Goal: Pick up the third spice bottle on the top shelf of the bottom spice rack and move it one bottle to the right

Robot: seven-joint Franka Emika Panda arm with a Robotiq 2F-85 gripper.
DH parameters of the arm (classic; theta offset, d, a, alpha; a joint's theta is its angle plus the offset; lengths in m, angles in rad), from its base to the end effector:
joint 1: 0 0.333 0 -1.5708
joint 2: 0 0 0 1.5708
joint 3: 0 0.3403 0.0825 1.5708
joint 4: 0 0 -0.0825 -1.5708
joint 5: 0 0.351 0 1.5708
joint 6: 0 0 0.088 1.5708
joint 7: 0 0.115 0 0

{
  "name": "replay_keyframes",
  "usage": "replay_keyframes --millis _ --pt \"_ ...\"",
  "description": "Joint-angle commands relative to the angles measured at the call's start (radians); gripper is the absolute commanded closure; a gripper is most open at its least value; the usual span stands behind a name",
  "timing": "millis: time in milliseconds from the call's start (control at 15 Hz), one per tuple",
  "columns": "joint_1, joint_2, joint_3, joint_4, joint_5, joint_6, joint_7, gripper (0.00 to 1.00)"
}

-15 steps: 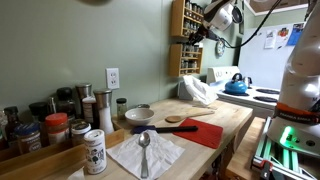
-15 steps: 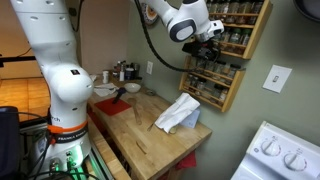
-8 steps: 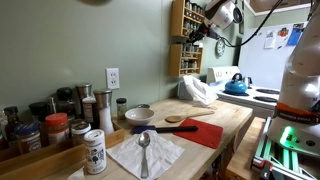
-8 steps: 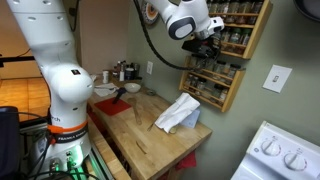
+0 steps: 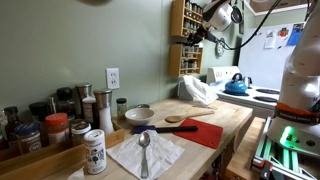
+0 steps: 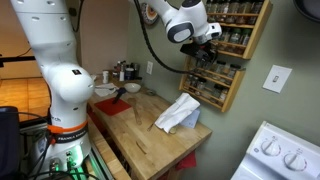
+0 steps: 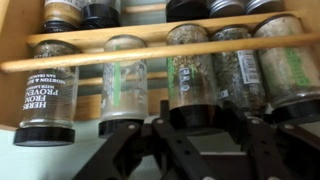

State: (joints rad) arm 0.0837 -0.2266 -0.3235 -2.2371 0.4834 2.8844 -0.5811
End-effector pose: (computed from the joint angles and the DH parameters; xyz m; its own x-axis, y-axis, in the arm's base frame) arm 0.4779 -0.1585 0.5881 0.6106 -0.0886 0.7870 -0.0697 -0.9959 -0.0580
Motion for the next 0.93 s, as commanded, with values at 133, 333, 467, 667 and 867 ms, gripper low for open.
replay_keyframes --millis 133,333,467,667,867 --pt "0.010 0.004 -0.010 -0.008 0.023 0.021 -0.018 0.05" --pt "0.011 0.010 -0.010 -0.001 0.030 0.029 -0.010 0.00" --pt "0.016 0.014 -0.012 0.004 0.040 0.032 -0.013 0.00" --pt "0.028 0.016 -0.016 0.009 0.067 0.035 -0.026 0.06" --pt "0.044 0.019 -0.019 0.016 0.110 0.054 -0.035 0.21"
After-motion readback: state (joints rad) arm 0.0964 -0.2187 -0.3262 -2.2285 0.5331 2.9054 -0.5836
